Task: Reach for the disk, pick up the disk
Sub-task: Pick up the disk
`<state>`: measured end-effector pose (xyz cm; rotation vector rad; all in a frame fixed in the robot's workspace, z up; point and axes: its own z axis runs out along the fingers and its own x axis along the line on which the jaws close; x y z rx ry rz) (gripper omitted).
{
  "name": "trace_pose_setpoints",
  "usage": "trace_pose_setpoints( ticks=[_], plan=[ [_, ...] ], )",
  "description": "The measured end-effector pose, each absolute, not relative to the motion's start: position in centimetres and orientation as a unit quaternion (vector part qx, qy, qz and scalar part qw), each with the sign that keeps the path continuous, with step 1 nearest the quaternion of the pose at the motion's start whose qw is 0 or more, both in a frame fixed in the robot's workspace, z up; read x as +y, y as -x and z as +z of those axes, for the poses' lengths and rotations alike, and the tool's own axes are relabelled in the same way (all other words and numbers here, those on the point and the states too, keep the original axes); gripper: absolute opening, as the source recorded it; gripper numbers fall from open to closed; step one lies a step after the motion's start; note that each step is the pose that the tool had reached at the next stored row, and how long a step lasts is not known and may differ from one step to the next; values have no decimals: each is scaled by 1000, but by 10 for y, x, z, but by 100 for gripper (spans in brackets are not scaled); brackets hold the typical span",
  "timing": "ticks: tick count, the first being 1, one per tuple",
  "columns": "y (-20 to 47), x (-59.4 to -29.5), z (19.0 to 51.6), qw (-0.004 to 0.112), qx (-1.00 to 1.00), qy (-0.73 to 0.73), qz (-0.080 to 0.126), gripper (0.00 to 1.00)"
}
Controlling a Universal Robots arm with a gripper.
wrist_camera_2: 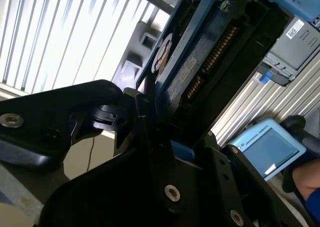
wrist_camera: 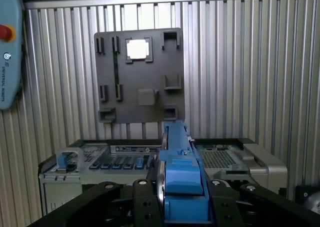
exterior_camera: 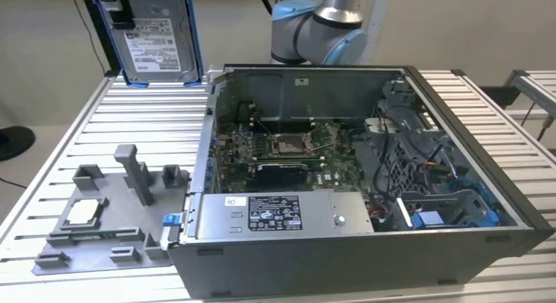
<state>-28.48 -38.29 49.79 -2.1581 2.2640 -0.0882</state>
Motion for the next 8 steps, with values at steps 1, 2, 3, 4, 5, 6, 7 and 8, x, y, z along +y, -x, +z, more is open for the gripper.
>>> trace_pose_setpoints(
  ticks=[1, 2, 3, 4, 5, 6, 7, 8],
  plan=[
    [283, -383, 498, 6, 724, 690, -28, 0],
    [281, -383, 498, 6, 724, 690, -28, 0],
    [280, -383, 498, 6, 724, 690, -28, 0],
    [278, -383, 498, 6, 724, 690, -28, 0],
    [277, -383, 498, 6, 724, 690, -28, 0],
    [275, -383, 498, 6, 724, 690, -28, 0],
    [273, -383, 498, 6, 724, 690, -28, 0],
    [272, -383, 498, 6, 724, 690, -28, 0]
  ],
)
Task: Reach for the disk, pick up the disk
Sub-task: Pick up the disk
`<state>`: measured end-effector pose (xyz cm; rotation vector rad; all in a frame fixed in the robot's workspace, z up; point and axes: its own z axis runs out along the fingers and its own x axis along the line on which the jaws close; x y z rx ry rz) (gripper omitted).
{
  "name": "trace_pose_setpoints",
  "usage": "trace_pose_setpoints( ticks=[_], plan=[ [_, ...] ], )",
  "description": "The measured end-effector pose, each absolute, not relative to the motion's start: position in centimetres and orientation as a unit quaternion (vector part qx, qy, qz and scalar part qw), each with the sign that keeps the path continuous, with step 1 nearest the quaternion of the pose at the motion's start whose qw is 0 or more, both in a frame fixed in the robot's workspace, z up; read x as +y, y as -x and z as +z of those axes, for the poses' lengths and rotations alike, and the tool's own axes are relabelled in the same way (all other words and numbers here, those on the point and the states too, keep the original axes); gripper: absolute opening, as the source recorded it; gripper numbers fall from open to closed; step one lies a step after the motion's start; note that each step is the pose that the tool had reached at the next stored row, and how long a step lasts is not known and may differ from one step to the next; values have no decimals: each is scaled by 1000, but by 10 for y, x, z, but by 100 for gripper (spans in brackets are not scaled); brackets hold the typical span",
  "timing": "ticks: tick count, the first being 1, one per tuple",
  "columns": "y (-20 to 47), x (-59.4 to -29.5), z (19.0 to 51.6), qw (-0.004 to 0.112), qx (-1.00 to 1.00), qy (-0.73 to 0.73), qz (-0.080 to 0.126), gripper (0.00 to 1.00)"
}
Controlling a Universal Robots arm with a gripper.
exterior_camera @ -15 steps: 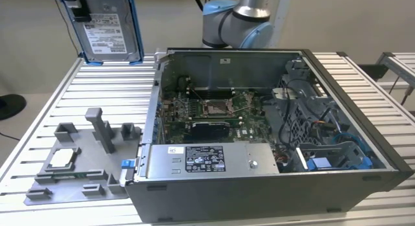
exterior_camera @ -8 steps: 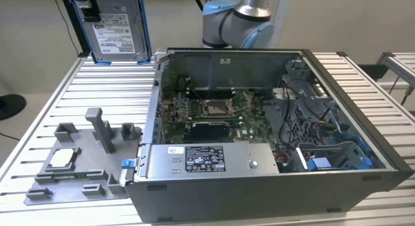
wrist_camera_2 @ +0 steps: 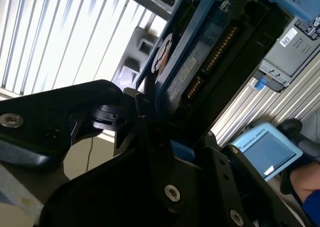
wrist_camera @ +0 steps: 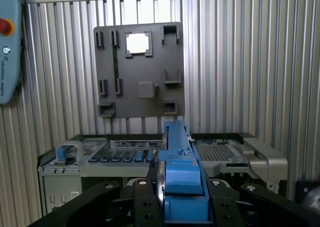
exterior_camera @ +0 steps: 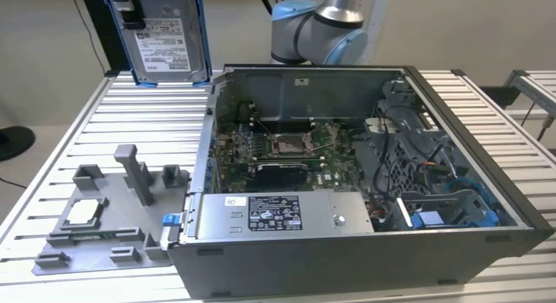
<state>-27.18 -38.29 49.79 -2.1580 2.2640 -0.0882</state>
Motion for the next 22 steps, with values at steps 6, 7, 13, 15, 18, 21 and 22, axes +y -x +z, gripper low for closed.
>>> trace_pose_setpoints(
  ticks=[6, 7, 13, 15, 18, 21, 22],
  plan=[
    [262, -383, 498, 6, 724, 690, -28, 0],
    [260, -383, 498, 6, 724, 690, -28, 0],
    [250, -383, 498, 6, 724, 690, -28, 0],
    [246, -383, 498, 6, 724, 690, -28, 0],
    [241, -383, 498, 6, 724, 690, -28, 0],
    [236, -383, 498, 6, 724, 690, -28, 0],
    [234, -383, 498, 6, 724, 690, -28, 0]
  ],
)
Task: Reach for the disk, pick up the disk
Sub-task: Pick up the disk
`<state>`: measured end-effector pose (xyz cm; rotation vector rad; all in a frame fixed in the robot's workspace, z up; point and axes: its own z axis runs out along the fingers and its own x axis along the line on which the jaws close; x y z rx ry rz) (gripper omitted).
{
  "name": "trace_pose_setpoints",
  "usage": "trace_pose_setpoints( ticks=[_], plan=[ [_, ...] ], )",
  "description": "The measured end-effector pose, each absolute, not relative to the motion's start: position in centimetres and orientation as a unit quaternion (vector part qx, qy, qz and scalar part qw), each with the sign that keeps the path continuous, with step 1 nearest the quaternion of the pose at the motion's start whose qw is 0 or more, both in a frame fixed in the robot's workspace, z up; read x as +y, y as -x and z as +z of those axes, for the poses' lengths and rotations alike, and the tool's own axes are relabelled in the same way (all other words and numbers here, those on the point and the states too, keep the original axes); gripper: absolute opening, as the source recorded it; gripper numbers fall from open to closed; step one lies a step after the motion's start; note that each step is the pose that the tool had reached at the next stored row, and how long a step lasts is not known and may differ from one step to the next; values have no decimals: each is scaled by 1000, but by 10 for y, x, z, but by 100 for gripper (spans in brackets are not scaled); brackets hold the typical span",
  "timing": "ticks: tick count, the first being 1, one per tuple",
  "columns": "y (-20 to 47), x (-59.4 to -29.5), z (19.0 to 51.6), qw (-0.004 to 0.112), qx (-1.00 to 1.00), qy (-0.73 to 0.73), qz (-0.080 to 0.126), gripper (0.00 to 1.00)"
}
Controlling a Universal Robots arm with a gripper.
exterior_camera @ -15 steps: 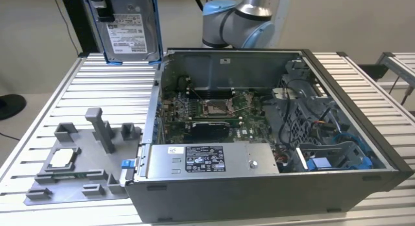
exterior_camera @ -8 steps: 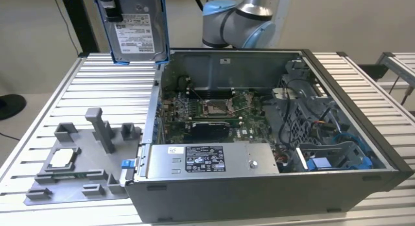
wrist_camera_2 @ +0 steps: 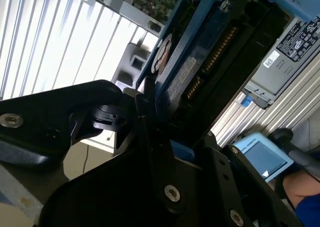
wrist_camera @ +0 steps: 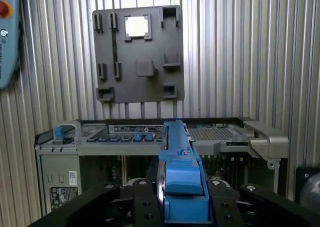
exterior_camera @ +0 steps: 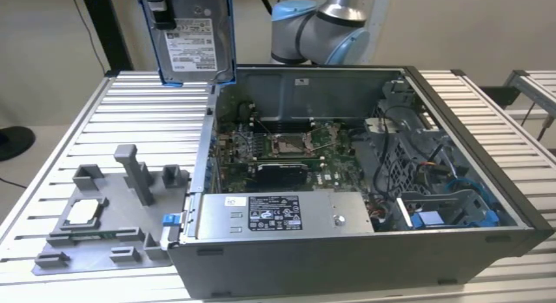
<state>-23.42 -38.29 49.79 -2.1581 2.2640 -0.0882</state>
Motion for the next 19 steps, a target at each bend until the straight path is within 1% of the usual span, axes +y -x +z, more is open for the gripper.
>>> trace_pose_setpoints(
  ticks=[19],
  plan=[
    [198, -383, 498, 6, 724, 690, -28, 0]
  ],
)
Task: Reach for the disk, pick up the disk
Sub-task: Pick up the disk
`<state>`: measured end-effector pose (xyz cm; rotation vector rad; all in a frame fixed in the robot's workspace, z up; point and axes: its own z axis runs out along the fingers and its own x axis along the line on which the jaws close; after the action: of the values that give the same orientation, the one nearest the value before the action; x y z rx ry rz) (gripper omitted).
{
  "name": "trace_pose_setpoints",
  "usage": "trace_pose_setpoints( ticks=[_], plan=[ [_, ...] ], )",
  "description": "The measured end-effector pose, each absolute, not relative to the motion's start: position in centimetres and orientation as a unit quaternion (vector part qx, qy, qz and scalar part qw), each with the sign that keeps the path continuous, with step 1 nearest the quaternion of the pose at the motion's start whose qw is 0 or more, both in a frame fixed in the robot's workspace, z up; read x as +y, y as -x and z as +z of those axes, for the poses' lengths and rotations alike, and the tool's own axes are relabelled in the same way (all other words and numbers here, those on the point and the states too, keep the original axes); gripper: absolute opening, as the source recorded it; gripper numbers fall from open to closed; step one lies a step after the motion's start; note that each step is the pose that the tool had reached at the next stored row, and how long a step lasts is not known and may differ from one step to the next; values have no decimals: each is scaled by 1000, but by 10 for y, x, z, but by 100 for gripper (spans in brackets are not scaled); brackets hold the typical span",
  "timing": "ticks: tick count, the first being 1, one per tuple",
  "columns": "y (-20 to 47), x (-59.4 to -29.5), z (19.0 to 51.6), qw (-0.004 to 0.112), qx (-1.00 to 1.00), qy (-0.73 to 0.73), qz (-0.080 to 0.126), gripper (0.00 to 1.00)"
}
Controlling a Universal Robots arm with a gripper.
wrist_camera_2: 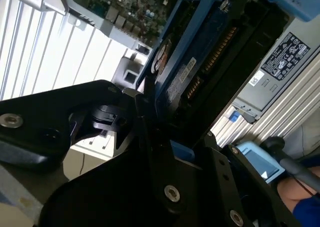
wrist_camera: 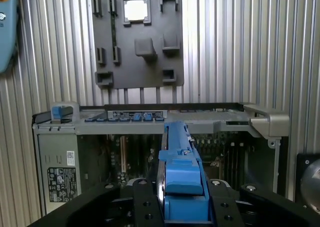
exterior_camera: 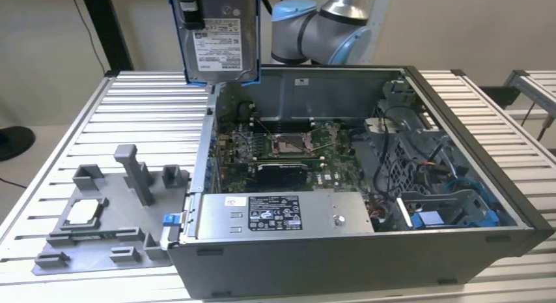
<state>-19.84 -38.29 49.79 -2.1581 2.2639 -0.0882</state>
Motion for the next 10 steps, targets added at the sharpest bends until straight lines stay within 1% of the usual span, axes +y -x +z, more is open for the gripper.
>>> trace_pose_setpoints(
  ticks=[10],
  plan=[
    [183, -383, 498, 6, 724, 690, -28, 0]
  ],
)
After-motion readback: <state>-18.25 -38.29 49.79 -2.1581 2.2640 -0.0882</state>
